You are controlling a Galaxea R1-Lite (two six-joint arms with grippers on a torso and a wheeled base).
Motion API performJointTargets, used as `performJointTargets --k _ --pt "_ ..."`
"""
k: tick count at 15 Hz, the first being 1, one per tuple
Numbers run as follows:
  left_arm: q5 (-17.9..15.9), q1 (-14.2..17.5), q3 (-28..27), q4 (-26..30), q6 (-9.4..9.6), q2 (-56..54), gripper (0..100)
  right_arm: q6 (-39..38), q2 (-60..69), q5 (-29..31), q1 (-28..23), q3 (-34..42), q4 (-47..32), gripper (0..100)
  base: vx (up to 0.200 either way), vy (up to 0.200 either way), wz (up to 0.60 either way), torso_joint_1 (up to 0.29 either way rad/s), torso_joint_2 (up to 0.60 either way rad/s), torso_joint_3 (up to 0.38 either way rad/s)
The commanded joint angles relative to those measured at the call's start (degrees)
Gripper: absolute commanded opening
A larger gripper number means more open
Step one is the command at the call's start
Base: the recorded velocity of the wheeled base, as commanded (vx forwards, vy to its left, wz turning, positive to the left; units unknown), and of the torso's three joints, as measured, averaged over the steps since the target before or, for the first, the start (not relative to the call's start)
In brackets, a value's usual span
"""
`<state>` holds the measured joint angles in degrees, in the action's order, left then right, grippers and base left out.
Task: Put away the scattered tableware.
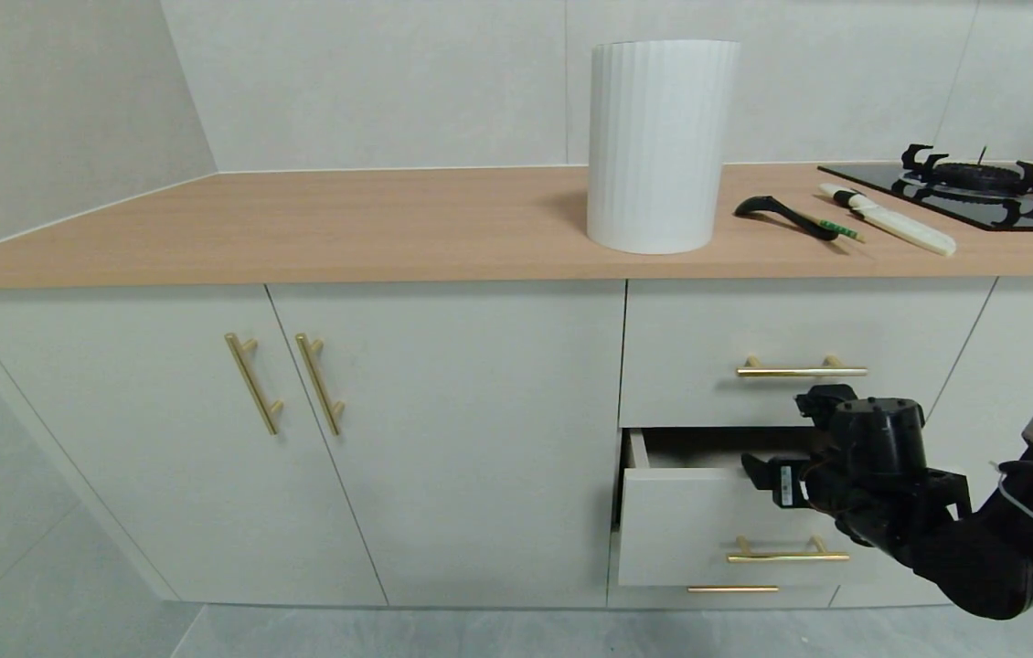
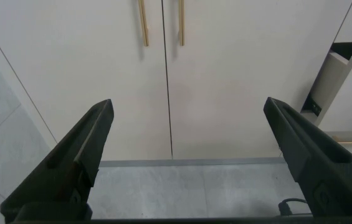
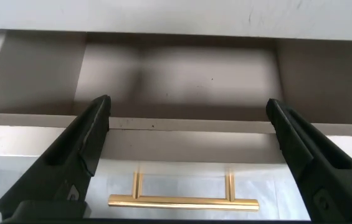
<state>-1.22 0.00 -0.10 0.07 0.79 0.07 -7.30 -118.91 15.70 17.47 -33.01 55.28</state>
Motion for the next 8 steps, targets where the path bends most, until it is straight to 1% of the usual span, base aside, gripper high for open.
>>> performJointTargets --k 1,5,8 --pt "-0.01 0.0 0.01 0.01 0.0 0.01 100 0.1 3.33 -0.32 0.11 0.14 -4.31 100 0.0 0.0 0.0 0.0 0.0 0.0" --pt "-0.01 0.0 0.01 0.01 0.0 0.01 100 0.1 7.73 -1.9 0.28 -0.12 -12.48 100 0.0 0.0 0.0 0.0 0.0 0.0" --pt "-0.01 0.0 0.01 -0.07 0.0 0.01 100 0.18 10.1 -1.9 0.37 -0.47 -18.02 100 0.0 0.0 0.0 0.0 0.0 0.0"
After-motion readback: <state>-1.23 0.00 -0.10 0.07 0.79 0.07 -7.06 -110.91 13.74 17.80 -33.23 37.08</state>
